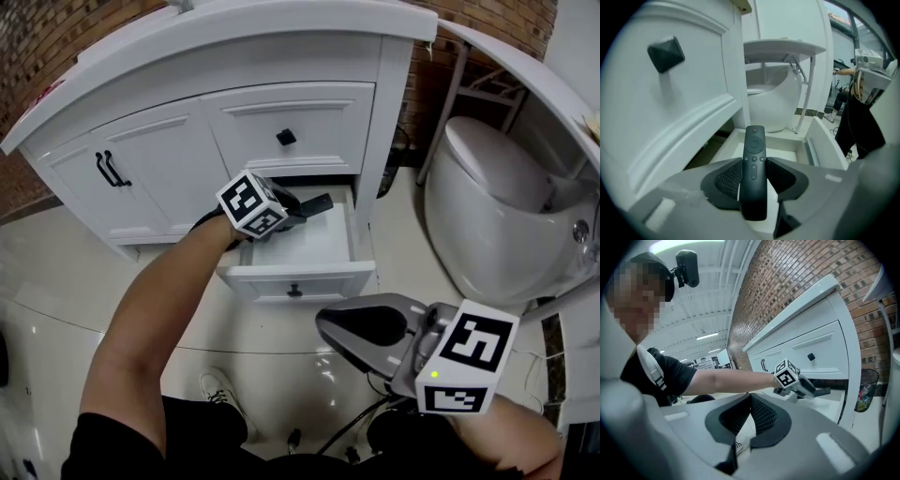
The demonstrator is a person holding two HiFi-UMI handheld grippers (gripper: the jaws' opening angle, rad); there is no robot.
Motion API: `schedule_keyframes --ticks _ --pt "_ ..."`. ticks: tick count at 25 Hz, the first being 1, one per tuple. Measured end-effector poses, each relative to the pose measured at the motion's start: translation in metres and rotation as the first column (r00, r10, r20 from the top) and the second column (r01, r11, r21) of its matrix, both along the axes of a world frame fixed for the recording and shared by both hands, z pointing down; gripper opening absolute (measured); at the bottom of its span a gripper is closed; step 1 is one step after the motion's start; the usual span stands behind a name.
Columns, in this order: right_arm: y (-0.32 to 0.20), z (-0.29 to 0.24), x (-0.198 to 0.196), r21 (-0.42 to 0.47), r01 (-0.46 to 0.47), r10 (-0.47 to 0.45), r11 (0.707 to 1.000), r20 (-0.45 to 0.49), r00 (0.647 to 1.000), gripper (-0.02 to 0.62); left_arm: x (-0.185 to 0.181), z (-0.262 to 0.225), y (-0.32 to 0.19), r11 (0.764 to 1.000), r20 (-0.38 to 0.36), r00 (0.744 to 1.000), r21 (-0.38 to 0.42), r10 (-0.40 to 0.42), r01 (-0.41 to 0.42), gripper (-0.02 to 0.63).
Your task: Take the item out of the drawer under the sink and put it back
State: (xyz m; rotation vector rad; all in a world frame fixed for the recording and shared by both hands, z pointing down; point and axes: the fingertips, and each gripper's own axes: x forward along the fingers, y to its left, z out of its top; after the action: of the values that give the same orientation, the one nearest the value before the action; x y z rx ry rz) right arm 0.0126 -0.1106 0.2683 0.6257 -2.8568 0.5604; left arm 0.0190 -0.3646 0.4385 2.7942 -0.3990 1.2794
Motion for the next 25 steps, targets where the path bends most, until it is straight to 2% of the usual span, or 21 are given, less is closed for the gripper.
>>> schedule_keyframes --ticks 4,9,15,20,23,25 --pt "0.001 -0.002 -0.004 0.014 -0.007 0.007 1.000 -0.012 1.000 0.007 -0.010 -0.039 0.007 0.996 -0.075 0.996 0.081 -0.039 0.045 0.171" --pt "0.006 -0.006 -0.010 0.034 -0.016 0.016 0.999 -0.017 1.000 0.008 -0.019 -0.080 0.035 0.986 -0.136 0.990 0.154 -0.035 0.056 0.171" --pt "0.008 -0.004 -0.009 0.044 -0.040 0.042 0.998 -0.034 0.999 0.008 -0.024 -0.119 0.084 0.985 -0.235 0.972 0.164 -0.012 0.052 0.171" --pt "0.006 -0.004 -0.003 0.051 -0.070 0.072 0.996 -0.043 0.996 0.008 -0.032 -0.160 0.128 0.987 -0.369 0.929 0.137 -0.028 0.085 0.170" --pt "0.002 -0.008 0.003 0.060 -0.096 0.099 0.994 -0.035 0.995 0.007 -0.043 -0.179 0.155 0.986 -0.449 0.892 0.125 -0.046 0.114 0.171" --pt "-0.001 -0.011 0.009 0.067 -0.119 0.121 0.991 -0.025 0.992 0.008 -0.052 -0.191 0.173 0.984 -0.509 0.858 0.107 -0.067 0.141 0.171"
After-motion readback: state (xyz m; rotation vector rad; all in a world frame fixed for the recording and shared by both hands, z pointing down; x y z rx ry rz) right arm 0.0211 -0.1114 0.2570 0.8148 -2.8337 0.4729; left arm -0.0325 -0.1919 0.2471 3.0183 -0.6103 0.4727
